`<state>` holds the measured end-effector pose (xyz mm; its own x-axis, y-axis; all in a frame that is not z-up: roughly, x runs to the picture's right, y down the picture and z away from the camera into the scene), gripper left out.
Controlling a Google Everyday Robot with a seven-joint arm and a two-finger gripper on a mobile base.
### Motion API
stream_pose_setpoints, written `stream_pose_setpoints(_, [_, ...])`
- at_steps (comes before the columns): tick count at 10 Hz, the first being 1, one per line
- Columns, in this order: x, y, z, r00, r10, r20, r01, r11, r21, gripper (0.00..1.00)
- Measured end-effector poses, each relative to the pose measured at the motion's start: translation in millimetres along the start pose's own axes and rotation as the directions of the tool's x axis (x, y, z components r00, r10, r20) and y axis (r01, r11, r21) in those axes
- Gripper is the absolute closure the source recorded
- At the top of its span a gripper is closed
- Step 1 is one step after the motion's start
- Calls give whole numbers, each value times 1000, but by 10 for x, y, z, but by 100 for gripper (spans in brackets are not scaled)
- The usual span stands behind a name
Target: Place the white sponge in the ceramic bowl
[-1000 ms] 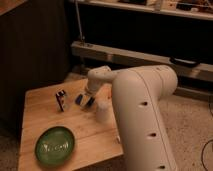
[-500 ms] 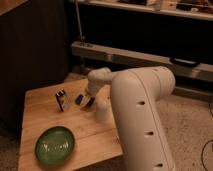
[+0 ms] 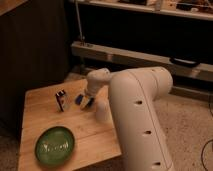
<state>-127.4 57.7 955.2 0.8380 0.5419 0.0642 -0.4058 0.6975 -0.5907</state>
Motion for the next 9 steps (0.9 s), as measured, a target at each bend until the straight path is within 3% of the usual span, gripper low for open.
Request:
stream_pose_setpoints(3, [18,33,33,1000,-5,-15,5,1000,-12,70])
stream_pose_setpoints(4, [46,46,38,1000,-6,-21,6,1000,-16,84])
stream_pose_setpoints(5, [72,46,18,1000,-6,-24,5,1000,-19,91])
stream_pose_setpoints(7, [129,-2,-106,1000,12,-11,-13,999,-33,96])
stream_pose_setpoints(9, [61,-55,-402,999,21,27,-20,999,-39,96])
